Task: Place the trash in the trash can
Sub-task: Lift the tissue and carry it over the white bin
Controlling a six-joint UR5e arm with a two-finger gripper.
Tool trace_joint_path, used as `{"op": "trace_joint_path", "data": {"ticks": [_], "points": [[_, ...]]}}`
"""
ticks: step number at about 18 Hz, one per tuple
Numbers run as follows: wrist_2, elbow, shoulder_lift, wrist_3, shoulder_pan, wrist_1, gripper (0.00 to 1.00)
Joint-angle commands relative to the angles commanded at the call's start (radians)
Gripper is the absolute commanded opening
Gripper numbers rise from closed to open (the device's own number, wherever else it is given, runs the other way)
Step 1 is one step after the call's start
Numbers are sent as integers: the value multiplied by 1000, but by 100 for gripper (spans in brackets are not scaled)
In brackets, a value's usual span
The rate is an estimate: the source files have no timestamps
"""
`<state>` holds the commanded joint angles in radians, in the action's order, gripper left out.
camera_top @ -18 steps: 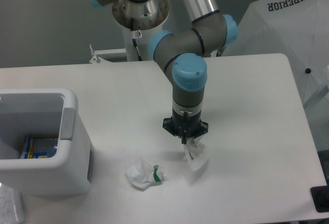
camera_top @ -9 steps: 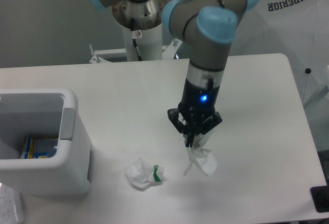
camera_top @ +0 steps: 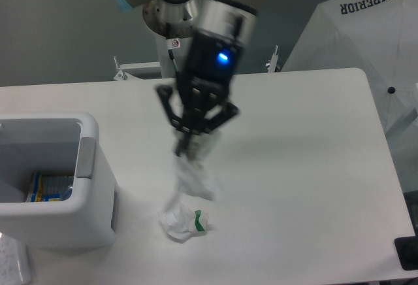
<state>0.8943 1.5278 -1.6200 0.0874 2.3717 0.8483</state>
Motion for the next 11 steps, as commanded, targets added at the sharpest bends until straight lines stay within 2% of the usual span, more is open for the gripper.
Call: {"op": "trace_joint_path", "data": {"ticks": [3,6,8,11], "points": [[0,-5,3,5,-73,-3,0],[8,41,8,66,-162,-2,0],[8,58,5,126,-190,-2,4],[6,60,-14,130,-236,-2,4]]}}
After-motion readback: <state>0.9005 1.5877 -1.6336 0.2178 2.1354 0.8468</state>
